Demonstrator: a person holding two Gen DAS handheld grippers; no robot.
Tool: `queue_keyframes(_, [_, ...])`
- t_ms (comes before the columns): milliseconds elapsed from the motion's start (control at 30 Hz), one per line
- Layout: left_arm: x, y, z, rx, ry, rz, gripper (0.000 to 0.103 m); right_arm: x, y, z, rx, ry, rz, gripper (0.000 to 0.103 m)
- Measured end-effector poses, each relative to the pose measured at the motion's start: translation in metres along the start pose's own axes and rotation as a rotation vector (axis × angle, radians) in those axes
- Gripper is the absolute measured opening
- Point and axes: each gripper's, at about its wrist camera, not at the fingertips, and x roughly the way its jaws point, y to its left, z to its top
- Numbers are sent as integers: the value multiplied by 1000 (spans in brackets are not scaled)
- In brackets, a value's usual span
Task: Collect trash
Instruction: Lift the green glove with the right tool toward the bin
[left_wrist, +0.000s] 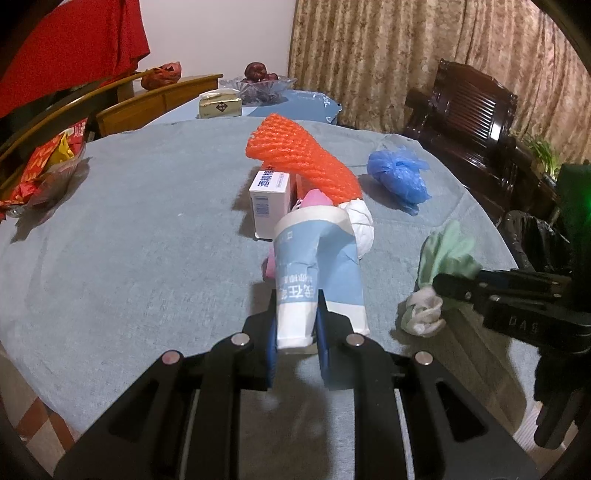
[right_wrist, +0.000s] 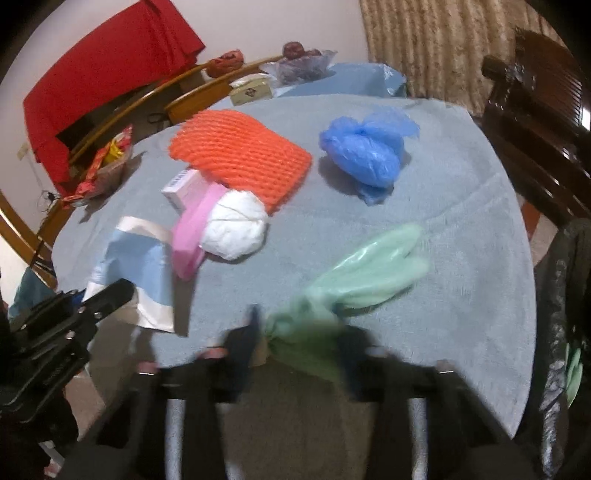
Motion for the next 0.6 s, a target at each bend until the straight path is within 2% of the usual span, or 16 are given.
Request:
queue_keyframes(267, [-11, -11, 9, 17, -34, -18, 16, -32, 6, 11, -23, -74, -2, 21])
queue_keyframes(600, [-22, -45, 30, 57, -78, -60, 16, -89, -13, 25, 6, -195, -45, 21])
